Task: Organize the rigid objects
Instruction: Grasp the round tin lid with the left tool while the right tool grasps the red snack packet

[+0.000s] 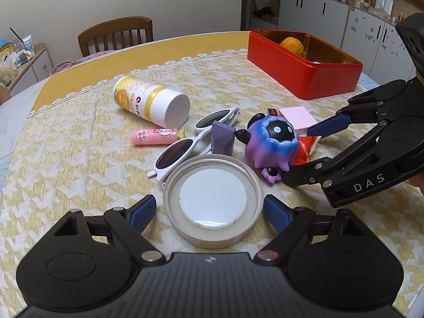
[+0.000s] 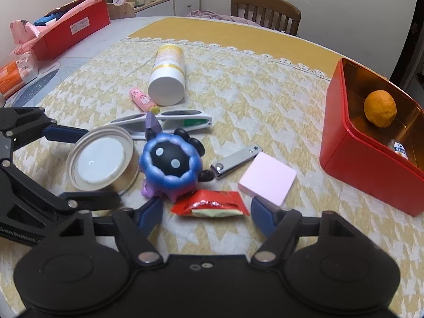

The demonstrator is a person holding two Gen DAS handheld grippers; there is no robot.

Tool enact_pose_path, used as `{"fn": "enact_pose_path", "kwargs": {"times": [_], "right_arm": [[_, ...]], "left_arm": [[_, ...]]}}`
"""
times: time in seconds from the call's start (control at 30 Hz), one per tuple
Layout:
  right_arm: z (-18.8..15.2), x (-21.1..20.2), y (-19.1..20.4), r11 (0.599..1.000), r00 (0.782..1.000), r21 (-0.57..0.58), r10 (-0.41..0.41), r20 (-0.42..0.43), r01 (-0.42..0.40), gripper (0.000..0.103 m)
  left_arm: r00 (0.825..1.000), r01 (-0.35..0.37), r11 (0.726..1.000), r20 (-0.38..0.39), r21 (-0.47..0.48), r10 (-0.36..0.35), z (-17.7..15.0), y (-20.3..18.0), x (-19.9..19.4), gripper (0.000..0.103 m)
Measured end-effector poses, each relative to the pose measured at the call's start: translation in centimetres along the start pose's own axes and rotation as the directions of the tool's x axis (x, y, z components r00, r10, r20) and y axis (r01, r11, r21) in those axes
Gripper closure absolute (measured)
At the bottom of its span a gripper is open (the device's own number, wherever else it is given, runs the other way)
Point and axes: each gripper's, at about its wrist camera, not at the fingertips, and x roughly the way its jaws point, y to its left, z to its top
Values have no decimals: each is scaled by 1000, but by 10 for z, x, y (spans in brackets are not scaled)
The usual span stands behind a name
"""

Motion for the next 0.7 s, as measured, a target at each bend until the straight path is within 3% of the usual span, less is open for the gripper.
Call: {"fn": "enact_pose_path", "kwargs": {"times": [0.2,0.27,0.37,0.5,0.7], "right_arm": [[2,0,1,1000,1000,-17,-1,12,1,47],[1,-1,1,1000,1000,-20,-4,17,4,50],[-1,-2,2,1000,1000,-22,-7,26,7,53],[-3,-5,4,1000,999,-28,-12,35,13,61],[-11,-11,4,999,998,-12,-37,48,38,64]], "left_arm": [[1000,-9,1000,0,-16,9,2,2,4,15],[1000,-12,1000,1,-25,12,2,2,4,15],[1000,1,1000,-3,-26,-1,1,1,3,26],[1000,-5,1000,-5,-30,5,1,0,2,26],[1000,-3,999,-4,-40,2,-2,-1,0,26]]}}
